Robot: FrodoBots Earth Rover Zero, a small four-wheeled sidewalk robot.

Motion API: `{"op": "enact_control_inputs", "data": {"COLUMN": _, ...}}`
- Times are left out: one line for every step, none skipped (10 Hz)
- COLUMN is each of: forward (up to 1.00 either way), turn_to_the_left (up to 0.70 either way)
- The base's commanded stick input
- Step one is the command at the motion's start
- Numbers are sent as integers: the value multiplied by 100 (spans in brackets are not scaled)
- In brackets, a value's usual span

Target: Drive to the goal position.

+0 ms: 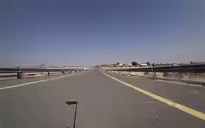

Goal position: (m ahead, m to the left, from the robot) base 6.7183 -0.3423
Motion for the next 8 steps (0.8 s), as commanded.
{"op": "enact_control_inputs", "data": {"forward": 100, "turn_to_the_left": 0}}
{"op": "enact_control_inputs", "data": {"forward": 100, "turn_to_the_left": 0}}
{"op": "enact_control_inputs", "data": {"forward": 100, "turn_to_the_left": 0}}
{"op": "enact_control_inputs", "data": {"forward": 100, "turn_to_the_left": 0}}
{"op": "enact_control_inputs", "data": {"forward": 100, "turn_to_the_left": 0}}
{"op": "enact_control_inputs", "data": {"forward": 100, "turn_to_the_left": 0}}
{"op": "enact_control_inputs", "data": {"forward": 100, "turn_to_the_left": 0}}
{"op": "enact_control_inputs", "data": {"forward": 100, "turn_to_the_left": 0}}
